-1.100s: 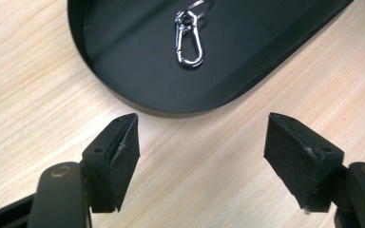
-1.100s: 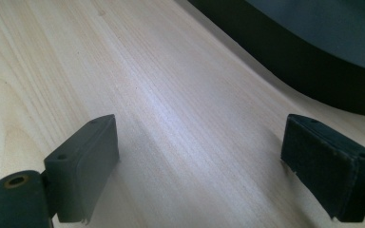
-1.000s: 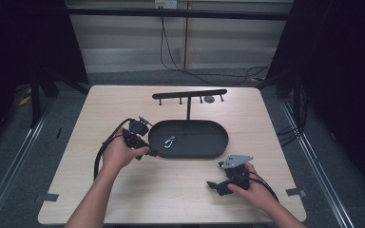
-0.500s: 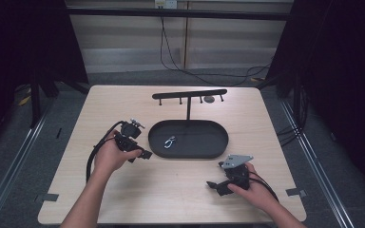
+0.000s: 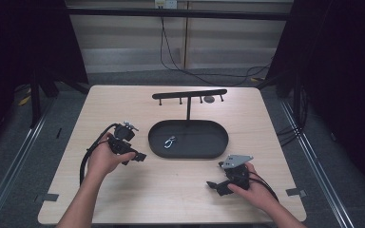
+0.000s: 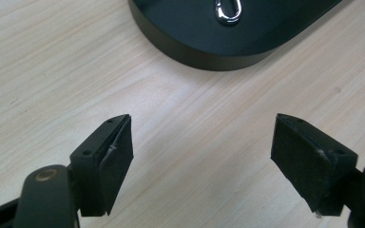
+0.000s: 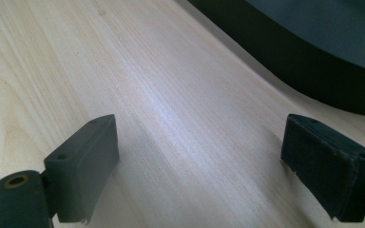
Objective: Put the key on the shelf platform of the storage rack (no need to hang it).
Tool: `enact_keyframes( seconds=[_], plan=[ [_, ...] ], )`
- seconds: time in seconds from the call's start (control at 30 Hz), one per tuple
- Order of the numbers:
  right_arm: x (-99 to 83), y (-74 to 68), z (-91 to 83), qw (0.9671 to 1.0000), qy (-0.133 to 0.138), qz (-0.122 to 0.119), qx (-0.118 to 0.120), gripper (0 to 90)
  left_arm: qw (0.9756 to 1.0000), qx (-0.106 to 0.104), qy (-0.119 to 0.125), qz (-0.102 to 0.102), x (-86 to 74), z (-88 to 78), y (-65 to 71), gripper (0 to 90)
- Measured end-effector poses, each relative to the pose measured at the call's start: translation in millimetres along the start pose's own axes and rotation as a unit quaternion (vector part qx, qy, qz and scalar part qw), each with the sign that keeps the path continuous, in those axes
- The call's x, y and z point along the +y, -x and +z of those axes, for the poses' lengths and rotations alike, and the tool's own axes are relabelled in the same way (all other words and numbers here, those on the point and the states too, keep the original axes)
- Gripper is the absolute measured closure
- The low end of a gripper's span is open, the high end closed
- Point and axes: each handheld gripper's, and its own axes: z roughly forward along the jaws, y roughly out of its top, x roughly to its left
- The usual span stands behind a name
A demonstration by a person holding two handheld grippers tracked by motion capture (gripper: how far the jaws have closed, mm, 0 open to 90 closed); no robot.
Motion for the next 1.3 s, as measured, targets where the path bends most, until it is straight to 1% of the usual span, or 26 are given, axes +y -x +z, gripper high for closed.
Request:
enact_keyframes(
  seconds=[0.03,0.13,0.17,0.2,0.3,0.33,0.4,0.43,0.53,0.63,0.77,1.0,1.03,1.1,1.2,1.3],
  plan=[
    [0.0,0.0,0.0,1.0000,0.000,0.000,0.000,11.5,1.0000,0.000,0.002,-0.003,-1.2,-0.1,-0.2,21.9],
    [0.0,0.0,0.0,1.0000,0.000,0.000,0.000,11.6,1.0000,-0.004,0.001,0.001,-5.1,-0.5,-2.7,22.0],
    [0.0,0.0,0.0,1.0000,0.000,-0.001,0.000,11.6,1.0000,-0.004,0.001,-0.003,-6.7,-0.3,-3.0,22.0],
    [0.0,0.0,0.0,1.0000,0.000,0.000,0.000,11.5,1.0000,-0.004,0.000,-0.001,-8.1,-0.3,-3.9,22.0],
    [0.0,0.0,0.0,1.0000,0.000,0.000,0.000,11.6,1.0000,-0.004,0.002,-0.007,-12.9,0.2,-5.5,22.0],
    [0.0,0.0,0.0,1.0000,0.000,0.000,0.000,11.6,1.0000,-0.005,0.002,-0.004,-14.3,0.3,-6.5,22.0],
    [0.0,0.0,0.0,1.0000,0.000,0.000,0.000,11.6,0.9999,-0.005,0.003,-0.009,-17.6,0.5,-7.6,22.0],
    [0.0,0.0,0.0,1.0000,0.000,0.000,0.000,11.6,1.0000,-0.005,0.002,-0.007,-19.2,0.4,-9.0,22.1],
    [0.0,0.0,0.0,1.0000,0.000,-0.001,0.000,11.5,0.9999,-0.006,0.005,-0.015,-24.5,0.8,-10.4,22.1],
    [0.0,0.0,0.0,1.0000,0.000,0.000,0.000,11.5,0.9999,-0.004,0.005,-0.014,-29.5,0.4,-12.7,22.1],
    [0.0,0.0,0.0,1.0000,0.000,0.000,0.000,11.5,0.9997,-0.005,0.009,-0.020,-37.1,0.3,-14.5,22.1],
    [0.0,-0.1,0.0,1.0000,0.000,0.001,0.000,11.5,0.9998,-0.007,0.004,-0.017,-49.6,3.1,-16.7,22.4],
    [0.0,-0.1,0.0,1.0000,0.000,0.001,0.000,11.5,0.9997,-0.008,0.005,-0.021,-51.3,3.6,-16.6,22.4],
    [0.0,-0.1,0.0,1.0000,0.000,0.001,0.000,11.5,0.9997,-0.011,0.005,-0.019,-53.7,3.6,-17.8,22.2],
    [0.0,-0.1,0.0,1.0000,0.000,0.001,0.000,11.6,0.9997,-0.010,0.005,-0.022,-56.9,3.6,-18.3,22.2],
    [0.0,-0.1,0.0,1.0000,0.000,0.001,0.000,11.5,0.9997,-0.010,0.007,-0.019,-60.3,2.7,-18.9,22.2]
  ],
)
